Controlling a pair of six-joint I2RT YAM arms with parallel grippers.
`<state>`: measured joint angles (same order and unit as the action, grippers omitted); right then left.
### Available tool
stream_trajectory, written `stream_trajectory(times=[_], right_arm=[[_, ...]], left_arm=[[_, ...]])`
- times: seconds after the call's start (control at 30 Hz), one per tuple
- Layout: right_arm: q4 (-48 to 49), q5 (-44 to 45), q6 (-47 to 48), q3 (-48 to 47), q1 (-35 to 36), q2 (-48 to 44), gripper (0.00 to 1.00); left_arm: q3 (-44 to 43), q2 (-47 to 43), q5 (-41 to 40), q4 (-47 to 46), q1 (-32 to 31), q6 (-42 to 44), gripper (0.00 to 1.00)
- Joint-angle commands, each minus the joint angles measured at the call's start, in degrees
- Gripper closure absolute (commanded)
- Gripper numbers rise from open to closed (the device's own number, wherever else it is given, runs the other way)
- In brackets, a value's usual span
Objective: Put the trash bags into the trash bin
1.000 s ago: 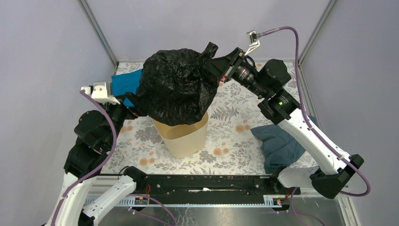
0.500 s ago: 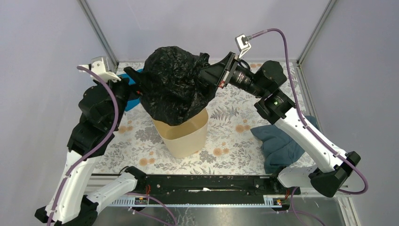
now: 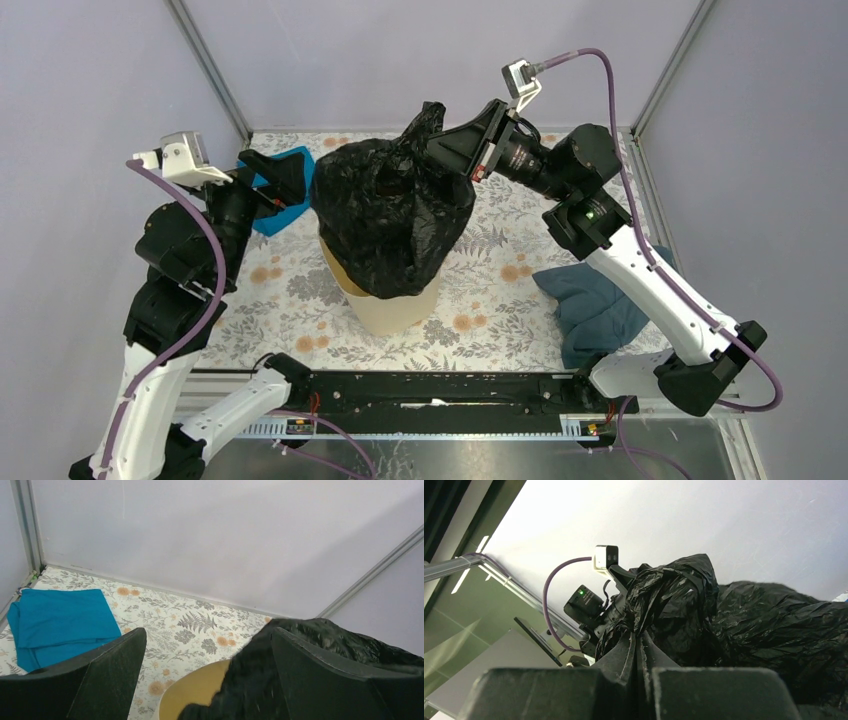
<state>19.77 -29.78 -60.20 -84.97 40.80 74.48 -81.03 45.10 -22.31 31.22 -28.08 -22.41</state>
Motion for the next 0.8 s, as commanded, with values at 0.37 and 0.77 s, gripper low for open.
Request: stream_trajectory(times=[0.37, 0.77], right_arm=[[13.3, -1.2, -5.9, -0.5, 3.2, 13.5, 1.0], [19.8, -3.6, -11.0, -22.0, 15.8, 36.0, 1.0]], left_arm=[[8.0, 3.9, 2.3, -2.2, 0.1, -4.9, 0.01], [13.5, -7.6, -8.5, 3.4, 0.1, -3.0, 0.01]])
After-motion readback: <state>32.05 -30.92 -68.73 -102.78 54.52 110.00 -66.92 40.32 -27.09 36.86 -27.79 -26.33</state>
